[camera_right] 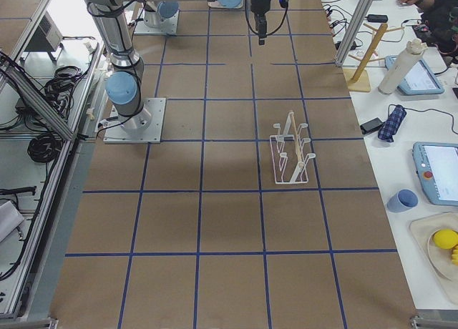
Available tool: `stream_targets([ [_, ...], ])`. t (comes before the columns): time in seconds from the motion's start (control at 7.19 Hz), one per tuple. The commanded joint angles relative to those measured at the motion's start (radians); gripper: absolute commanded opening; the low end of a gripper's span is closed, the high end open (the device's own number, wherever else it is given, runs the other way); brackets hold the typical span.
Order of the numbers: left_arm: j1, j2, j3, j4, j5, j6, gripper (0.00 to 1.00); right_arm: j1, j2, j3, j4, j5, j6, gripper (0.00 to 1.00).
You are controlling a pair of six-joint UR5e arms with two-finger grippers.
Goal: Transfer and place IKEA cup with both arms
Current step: 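Lower the light blue cup upright onto the white tray with the left gripper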
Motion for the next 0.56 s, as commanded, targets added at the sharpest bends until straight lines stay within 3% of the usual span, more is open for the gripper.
stream_targets([
  [0.0,0.000,-0.002,0.001,0.000,0.000,0.000,0.53,-0.001,0.000,0.001,0.002,0.000,0.000,1.00],
  [0.14,-0.002,-0.001,0.003,-0.003,-0.002,-0.006,0.77,0.001,-0.001,0.001,0.002,0.002,0.000,1.00],
  [0.42,-0.012,0.005,0.012,-0.006,-0.002,-0.011,0.89,-0.001,-0.003,0.001,0.005,0.005,-0.002,1.00],
])
